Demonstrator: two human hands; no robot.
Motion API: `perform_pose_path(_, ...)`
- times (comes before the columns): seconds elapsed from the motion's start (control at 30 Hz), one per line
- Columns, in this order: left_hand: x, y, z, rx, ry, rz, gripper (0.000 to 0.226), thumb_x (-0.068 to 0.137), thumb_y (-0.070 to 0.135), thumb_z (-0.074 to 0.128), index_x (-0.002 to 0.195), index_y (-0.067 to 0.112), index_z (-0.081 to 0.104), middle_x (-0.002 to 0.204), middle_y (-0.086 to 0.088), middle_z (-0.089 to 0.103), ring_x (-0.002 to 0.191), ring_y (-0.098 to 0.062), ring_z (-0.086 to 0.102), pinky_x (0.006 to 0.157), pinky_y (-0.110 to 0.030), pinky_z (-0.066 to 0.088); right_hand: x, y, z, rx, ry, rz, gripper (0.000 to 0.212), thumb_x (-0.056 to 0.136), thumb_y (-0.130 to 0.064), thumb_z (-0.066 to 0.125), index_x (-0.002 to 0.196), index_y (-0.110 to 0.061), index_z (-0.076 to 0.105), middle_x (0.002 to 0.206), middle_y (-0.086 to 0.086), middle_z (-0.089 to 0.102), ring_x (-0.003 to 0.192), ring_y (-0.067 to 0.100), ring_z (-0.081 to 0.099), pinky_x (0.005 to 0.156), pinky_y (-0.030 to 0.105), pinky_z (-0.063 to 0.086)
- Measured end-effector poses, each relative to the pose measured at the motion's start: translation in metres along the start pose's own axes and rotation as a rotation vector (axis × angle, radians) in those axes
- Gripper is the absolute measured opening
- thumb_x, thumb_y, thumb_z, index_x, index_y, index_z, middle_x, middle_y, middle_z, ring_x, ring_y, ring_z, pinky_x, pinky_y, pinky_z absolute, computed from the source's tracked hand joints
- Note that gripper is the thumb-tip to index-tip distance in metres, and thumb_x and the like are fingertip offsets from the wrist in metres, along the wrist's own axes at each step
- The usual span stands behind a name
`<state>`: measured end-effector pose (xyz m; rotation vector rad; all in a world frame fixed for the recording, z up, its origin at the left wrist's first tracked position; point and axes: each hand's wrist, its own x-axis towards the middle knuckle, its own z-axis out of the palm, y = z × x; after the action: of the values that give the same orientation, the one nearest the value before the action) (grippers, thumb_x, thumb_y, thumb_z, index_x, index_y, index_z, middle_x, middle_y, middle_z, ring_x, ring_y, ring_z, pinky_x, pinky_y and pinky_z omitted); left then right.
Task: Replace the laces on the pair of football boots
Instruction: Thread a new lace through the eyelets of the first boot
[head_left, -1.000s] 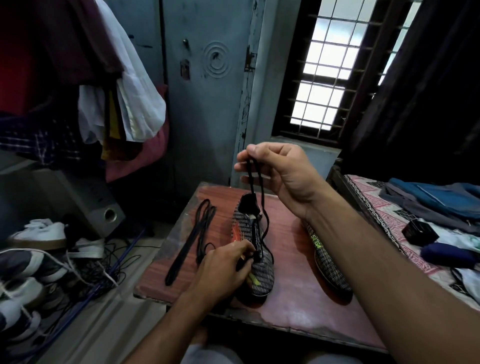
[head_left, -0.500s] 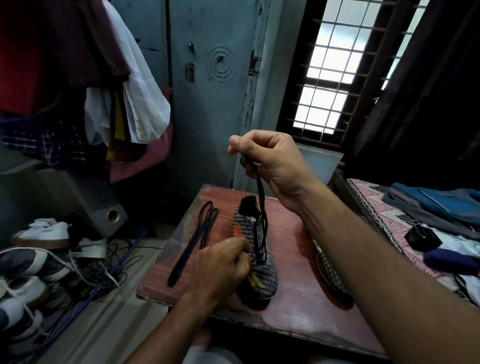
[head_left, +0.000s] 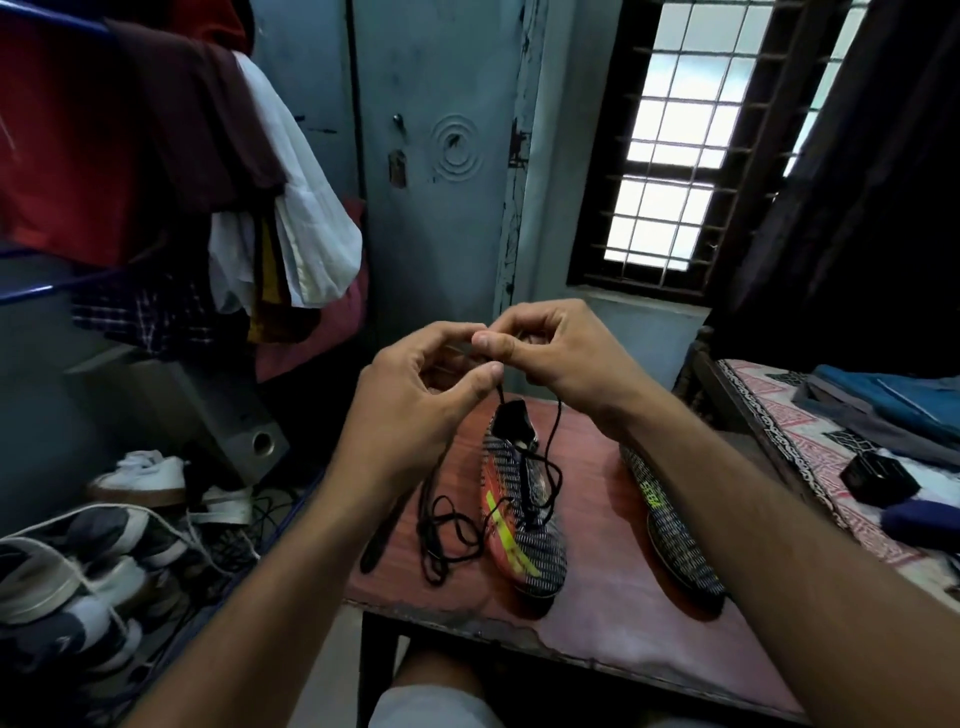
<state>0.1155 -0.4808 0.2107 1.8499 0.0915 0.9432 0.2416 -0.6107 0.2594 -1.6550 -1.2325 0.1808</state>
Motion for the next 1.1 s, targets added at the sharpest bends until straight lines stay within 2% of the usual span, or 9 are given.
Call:
perform_pose_path(0.13, 0.006, 0.012, -0.001, 0.398, 0.095, 0.109, 0.020, 0.083, 0.040, 0.083, 0.101, 0.035, 0.077, 0.090, 0.012, 0.071, 0.081, -0.001, 0.068, 0.077, -0.036, 0.059, -0.006, 0.002, -0.002, 0.046, -0.007, 0.037, 0.018, 0.099, -0.019, 0.067, 0.090, -0.007, 0.077, 0.071, -0.013, 0.063, 0.062, -0.006, 0.055, 0.059, 0.008, 0.040)
perform_pose_path(0.3, 0.025, 0.029, -0.015, 0.386, -0.157, 0.063, 0.014, 0.092, 0.022, 0.077, 0.103, 0.030, 0.080, 0.087, 0.014, 0.077, 0.082, 0.001, 0.072, 0.079, -0.026, 0.060, -0.010, 0.001, -0.010, -0.093, -0.013, -0.001, 0.013, 0.099, -0.015, 0.067, 0.103, -0.015, 0.078, 0.097, 0.001, 0.067, 0.080, -0.003, 0.058, 0.073, 0.011, 0.044)
perform_pose_path(0.4, 0.037, 0.033, -0.027, 0.312, -0.339, -0.054, 0.022, 0.095, 0.009, 0.071, 0.102, 0.028, 0.080, 0.090, 0.003, 0.079, 0.087, -0.017, 0.076, 0.091, -0.045, 0.061, -0.015, 0.002, -0.014, -0.118, 0.035, -0.048, 0.013, 0.095, -0.008, 0.070, 0.101, -0.016, 0.077, 0.085, -0.011, 0.066, 0.071, -0.004, 0.054, 0.071, 0.013, 0.044)
perform_pose_path(0.47, 0.041, 0.034, -0.031, 0.260, -0.398, -0.136, 0.024, 0.096, 0.004, 0.068, 0.094, 0.024, 0.082, 0.087, -0.005, 0.079, 0.080, -0.022, 0.072, 0.093, -0.046, 0.056, -0.017, 0.003, -0.016, -0.108, 0.062, -0.047, 0.013, 0.093, -0.008, 0.073, 0.103, -0.017, 0.075, 0.085, -0.008, 0.066, 0.073, 0.000, 0.055, 0.074, 0.017, 0.048)
perform_pose_path(0.63, 0.045, 0.039, -0.033, 0.300, -0.458, -0.199, 0.023, 0.088, 0.026, 0.061, 0.076, 0.016, 0.078, 0.072, -0.015, 0.069, 0.070, -0.022, 0.061, 0.083, -0.042, 0.049, -0.019, 0.000, -0.017, -0.340, -0.062, -0.049, 0.014, 0.099, -0.015, 0.066, 0.108, -0.019, 0.076, 0.088, -0.015, 0.068, 0.077, -0.005, 0.059, 0.074, 0.010, 0.042)
perform_pose_path(0.7, 0.044, 0.041, -0.035, 0.184, -0.484, -0.231, 0.030, 0.098, 0.024, 0.064, 0.070, 0.013, 0.068, 0.061, -0.009, 0.055, 0.058, -0.018, 0.055, 0.079, -0.043, 0.054, -0.020, 0.001, -0.021, -0.370, -0.030, -0.013, 0.013, 0.101, -0.018, 0.063, 0.102, -0.022, 0.076, 0.077, -0.018, 0.064, 0.071, -0.008, 0.057, 0.070, 0.011, 0.039)
perform_pose_path(0.83, 0.036, 0.040, -0.038, 0.072, -0.553, -0.161, 0.033, 0.106, 0.033, 0.054, 0.081, 0.011, 0.058, 0.062, -0.004, 0.034, 0.051, -0.013, 0.033, 0.046, -0.028, 0.044, -0.028, 0.009, -0.029, -0.019, 0.095, 0.127, 0.023, 0.102, -0.009, 0.055, 0.085, -0.016, 0.069, 0.068, -0.013, 0.066, 0.072, 0.011, 0.062, 0.073, 0.038, 0.054)
perform_pose_path(0.97, 0.031, 0.018, -0.037, 0.123, -0.643, -0.091, 0.031, 0.101, 0.029, 0.058, 0.086, 0.004, 0.066, 0.077, -0.014, 0.052, 0.070, -0.019, 0.056, 0.071, -0.032, 0.055, -0.036, 0.018, -0.032, 0.374, 0.243, 0.244, 0.027, 0.100, -0.004, 0.044, 0.077, -0.005, 0.059, 0.077, 0.013, 0.064, 0.077, 0.027, 0.066, 0.085, 0.046, 0.059)
perform_pose_path(1.1, 0.027, -0.011, -0.036, 0.227, -0.678, -0.032, 0.020, 0.096, 0.029, 0.066, 0.082, 0.017, 0.074, 0.096, -0.008, 0.060, 0.084, -0.013, 0.060, 0.083, -0.027, 0.049, -0.043, 0.030, -0.040, 0.913, 0.387, 0.305, 0.028, 0.093, -0.005, 0.032, 0.068, -0.011, 0.043, 0.071, 0.010, 0.054, 0.077, 0.031, 0.066, 0.078, 0.046, 0.059)
